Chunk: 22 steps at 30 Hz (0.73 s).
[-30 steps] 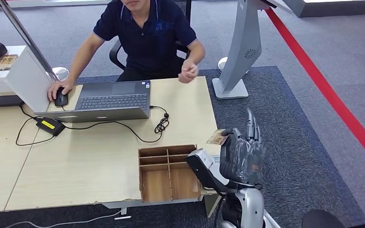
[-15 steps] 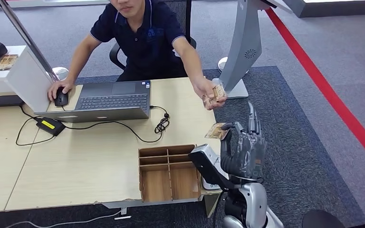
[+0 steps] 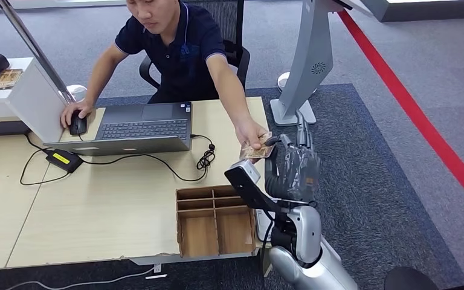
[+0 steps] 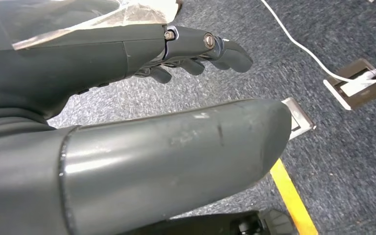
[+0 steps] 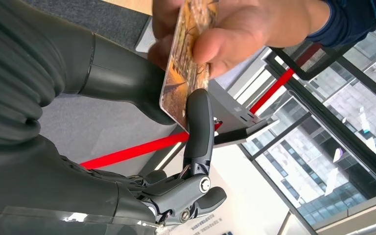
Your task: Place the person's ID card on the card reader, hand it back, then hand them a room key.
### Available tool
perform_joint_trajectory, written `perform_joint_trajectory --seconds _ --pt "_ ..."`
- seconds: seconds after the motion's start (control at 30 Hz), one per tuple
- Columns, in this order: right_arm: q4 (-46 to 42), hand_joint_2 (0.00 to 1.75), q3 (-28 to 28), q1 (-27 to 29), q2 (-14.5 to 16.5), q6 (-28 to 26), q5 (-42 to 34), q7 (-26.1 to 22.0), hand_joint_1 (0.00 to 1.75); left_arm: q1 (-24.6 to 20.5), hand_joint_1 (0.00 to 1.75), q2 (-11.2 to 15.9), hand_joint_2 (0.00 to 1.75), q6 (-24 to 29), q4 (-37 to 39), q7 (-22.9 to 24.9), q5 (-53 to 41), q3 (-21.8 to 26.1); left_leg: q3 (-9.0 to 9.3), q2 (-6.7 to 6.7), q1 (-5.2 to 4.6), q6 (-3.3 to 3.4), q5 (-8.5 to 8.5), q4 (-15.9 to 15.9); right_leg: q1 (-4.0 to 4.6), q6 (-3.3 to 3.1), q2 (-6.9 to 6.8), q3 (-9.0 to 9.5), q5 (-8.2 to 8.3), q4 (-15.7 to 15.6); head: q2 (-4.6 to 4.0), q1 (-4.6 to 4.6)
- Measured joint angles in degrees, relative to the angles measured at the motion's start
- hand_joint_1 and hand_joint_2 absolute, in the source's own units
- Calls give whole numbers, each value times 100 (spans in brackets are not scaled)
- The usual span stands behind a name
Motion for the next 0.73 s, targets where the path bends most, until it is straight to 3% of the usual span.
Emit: perform_joint_trajectory --seconds 0.07,0.17,0.2,0.6,0.73 --pt "105 175 25 -50 37 -1 -14 -4 167 -1 0 -9 0 7 0 -6 2 0 0 0 0 0 0 0 0 0 0 -1 0 0 0 -1" --pt "233 175 49 -103 80 -3 -29 -5 36 -1 0 -12 0 18 0 -16 4 0 -2 0 0 0 0 0 0 0 0 -2 0 0 0 -1" --pt "270 175 55 -115 92 -3 -34 -5 0 -1 0 -13 0 21 0 -20 5 0 -2 0 0 0 0 0 0 0 0 -2 0 0 0 -1" --pt "591 175 114 -187 143 -1 -57 34 0 -1 0 -42 0 32 0 -32 4 0 -3 0 0 0 0 0 0 0 0 -3 0 0 0 0" --pt "659 0 132 -189 143 -6 -110 55 0 -1 0 -42 0 32 0 -32 4 0 -2 0 0 0 0 0 0 0 0 -4 0 0 0 0"
